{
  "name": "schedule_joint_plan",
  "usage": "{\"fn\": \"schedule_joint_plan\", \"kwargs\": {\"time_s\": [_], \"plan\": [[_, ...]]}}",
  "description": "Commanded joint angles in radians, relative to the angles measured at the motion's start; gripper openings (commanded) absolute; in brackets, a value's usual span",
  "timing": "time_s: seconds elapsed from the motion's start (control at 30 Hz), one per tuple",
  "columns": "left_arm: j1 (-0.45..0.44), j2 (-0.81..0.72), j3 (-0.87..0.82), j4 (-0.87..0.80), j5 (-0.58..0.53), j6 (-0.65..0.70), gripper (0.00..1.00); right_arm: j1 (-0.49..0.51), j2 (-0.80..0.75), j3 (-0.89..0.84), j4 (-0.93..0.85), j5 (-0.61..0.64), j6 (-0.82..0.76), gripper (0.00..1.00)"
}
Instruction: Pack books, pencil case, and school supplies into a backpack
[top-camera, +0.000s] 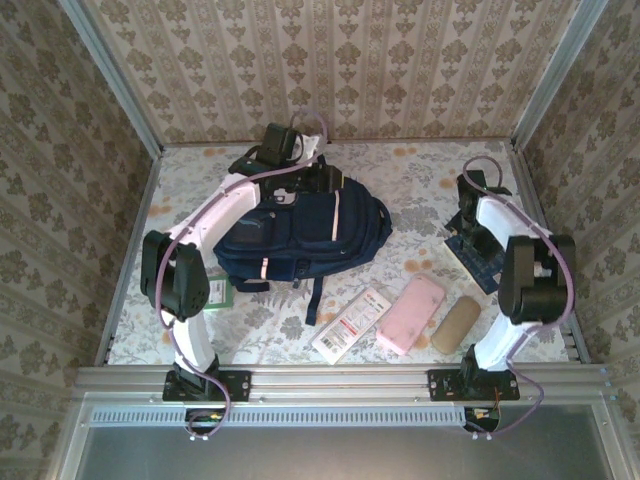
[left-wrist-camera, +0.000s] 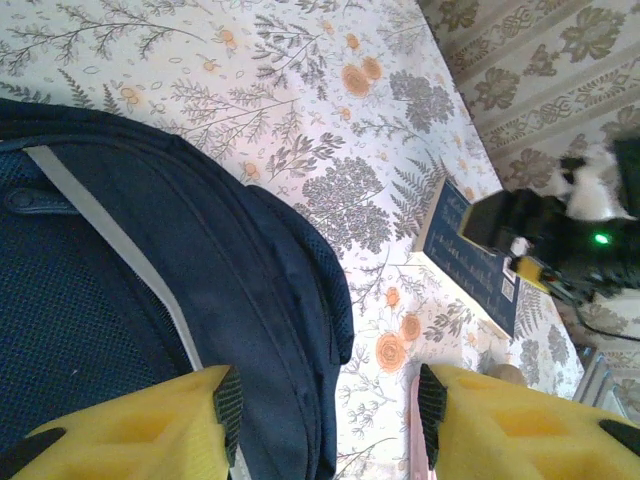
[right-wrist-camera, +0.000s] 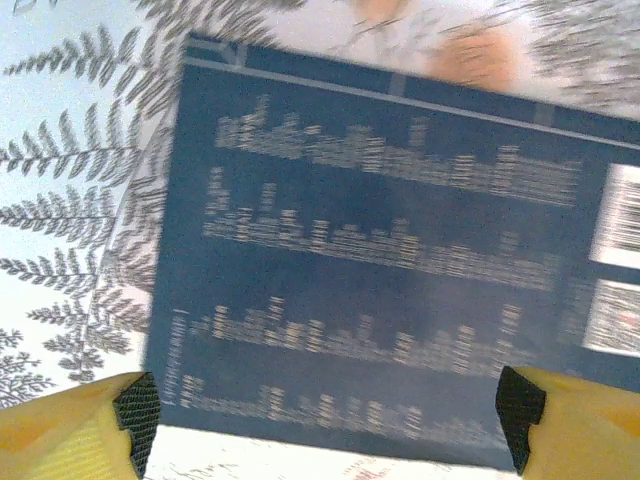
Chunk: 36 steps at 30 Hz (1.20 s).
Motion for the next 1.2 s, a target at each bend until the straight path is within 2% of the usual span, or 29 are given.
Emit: {"fn": "schedule_joint_plan", "kwargs": {"time_s": [0.0, 0.23, 0.5, 0.67, 0.87, 1.0, 1.07, 1.17], "plan": [[-0.005, -0.015, -0.006, 0.018, 0.024, -0.012, 0.52, -0.004, 0.049, 0.068, 0.021, -0.147, -0.07, 0.89], [-0.006, -0.015, -0.004, 0.027, 0.034, -0.015, 0.53, -0.004, 0.153, 0.133, -0.032, -0.125, -0.006, 0.89], [0.0, 0.001, -0.007, 0.041, 0.044, -0.026, 0.52, -0.001, 0.225, 0.132, -0.071, -0.046, 0.019, 0.81], [0.001, 0.013, -0.008, 0.048, 0.052, -0.032, 0.51, 0.001, 0.244, 0.119, -0.058, -0.046, 0.023, 0.74], [0.001, 0.02, -0.013, 0.052, 0.052, -0.033, 0.51, 0.002, 0.201, 0.07, 0.003, -0.077, 0.039, 0.5], [-0.004, 0.025, -0.011, 0.058, 0.051, -0.039, 0.5, 0.001, 0.166, 0.036, 0.044, -0.091, 0.049, 0.29], [-0.015, 0.034, 0.003, 0.048, 0.05, -0.036, 0.5, 0.003, 0.15, 0.022, 0.061, -0.099, 0.055, 0.25], [-0.041, 0.06, 0.039, 0.019, 0.044, -0.027, 0.49, 0.003, 0.133, 0.015, 0.076, -0.119, 0.054, 0.06]]}}
